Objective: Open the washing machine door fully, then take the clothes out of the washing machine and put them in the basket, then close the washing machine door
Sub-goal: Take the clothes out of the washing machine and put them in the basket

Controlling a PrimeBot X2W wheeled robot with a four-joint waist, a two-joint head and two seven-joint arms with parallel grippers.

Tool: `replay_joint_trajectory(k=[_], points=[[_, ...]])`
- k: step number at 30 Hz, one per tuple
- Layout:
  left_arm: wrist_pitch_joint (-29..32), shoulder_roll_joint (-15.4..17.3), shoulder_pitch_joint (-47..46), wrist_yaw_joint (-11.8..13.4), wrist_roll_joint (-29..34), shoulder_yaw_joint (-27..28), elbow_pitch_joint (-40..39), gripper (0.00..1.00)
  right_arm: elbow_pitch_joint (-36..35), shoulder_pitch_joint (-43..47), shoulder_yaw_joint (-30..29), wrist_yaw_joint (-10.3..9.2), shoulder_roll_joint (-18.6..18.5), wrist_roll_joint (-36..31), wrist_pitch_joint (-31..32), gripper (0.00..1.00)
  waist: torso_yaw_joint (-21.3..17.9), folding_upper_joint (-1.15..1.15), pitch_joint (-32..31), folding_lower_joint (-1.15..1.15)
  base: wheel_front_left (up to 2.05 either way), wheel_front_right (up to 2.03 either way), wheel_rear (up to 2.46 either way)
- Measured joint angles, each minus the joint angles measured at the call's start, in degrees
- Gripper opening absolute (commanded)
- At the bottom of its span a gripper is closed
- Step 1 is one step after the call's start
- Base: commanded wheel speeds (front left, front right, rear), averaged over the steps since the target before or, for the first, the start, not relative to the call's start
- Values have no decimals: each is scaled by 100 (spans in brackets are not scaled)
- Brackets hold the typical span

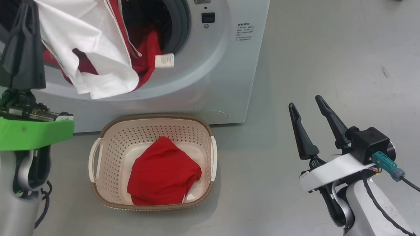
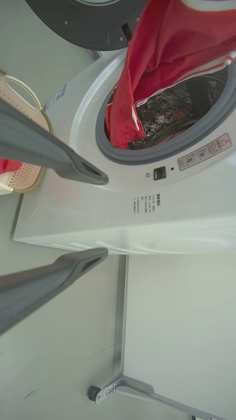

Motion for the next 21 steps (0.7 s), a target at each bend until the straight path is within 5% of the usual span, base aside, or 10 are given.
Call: replay_joint_trajectory(k=[9, 21], points=[[0, -115, 236, 12, 142, 138, -179, 0, -37, 0, 60, 20, 1, 19, 0, 100, -84, 0, 24, 0, 0, 0, 0], [35, -7, 1051, -94, 175, -681, 480, 0, -99, -7, 133, 45, 1, 63, 0, 100, -234, 0, 279, 0, 0, 0, 0]])
